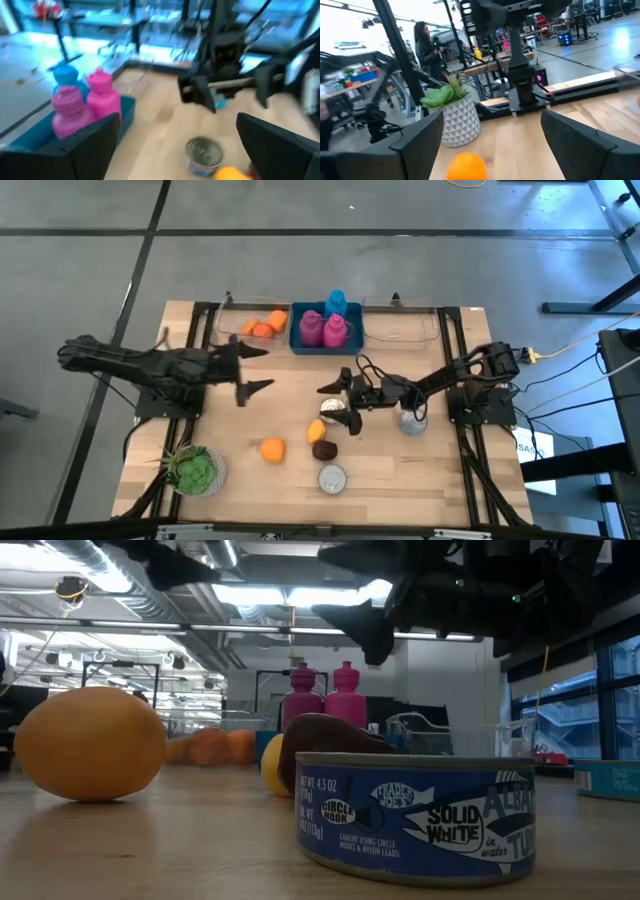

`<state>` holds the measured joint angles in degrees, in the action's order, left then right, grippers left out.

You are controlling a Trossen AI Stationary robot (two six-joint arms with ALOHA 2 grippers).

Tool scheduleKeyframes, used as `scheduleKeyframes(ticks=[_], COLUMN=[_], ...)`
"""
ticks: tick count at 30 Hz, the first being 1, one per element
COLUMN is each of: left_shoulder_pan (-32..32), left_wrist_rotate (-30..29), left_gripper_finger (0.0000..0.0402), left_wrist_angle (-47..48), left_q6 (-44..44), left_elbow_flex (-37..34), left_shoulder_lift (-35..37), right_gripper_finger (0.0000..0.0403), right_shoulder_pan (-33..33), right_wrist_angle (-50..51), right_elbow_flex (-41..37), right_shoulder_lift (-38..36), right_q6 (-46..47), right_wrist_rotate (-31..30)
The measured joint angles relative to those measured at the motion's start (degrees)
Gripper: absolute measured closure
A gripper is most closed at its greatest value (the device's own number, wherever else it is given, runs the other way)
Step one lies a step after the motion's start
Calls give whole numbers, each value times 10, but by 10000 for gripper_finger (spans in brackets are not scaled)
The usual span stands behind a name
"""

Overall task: Pick & Place Food Item
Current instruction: Put the blue pink tuna can into the right transparent bin

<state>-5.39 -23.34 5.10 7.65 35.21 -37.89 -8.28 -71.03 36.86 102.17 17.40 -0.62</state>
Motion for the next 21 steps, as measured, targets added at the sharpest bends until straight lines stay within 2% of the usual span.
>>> scheduleKeyframes(ticks=[6, 11, 17, 21], left_shoulder_pan=[0, 0, 0, 0], left_wrist_rotate=[48, 79, 80, 103], left_gripper_finger=[13, 13, 13, 13], left_wrist_angle=[-3, -10, -4, -10], left_q6=[-18, -11, 38, 59], left_elbow_flex=[-31, -44, -69, -93], left_shoulder_lift=[152, 239, 260, 241], right_gripper_finger=[69, 69, 69, 69], right_shoulder_pan=[-10, -12, -12, -12], right_wrist_angle=[-4, -6, -6, -6], right_elbow_flex=[0, 0, 0, 0], right_shoulder_lift=[0, 0, 0, 0], right_q6=[2, 7, 13, 13], right_wrist_rotate=[-1, -3, -5, -5])
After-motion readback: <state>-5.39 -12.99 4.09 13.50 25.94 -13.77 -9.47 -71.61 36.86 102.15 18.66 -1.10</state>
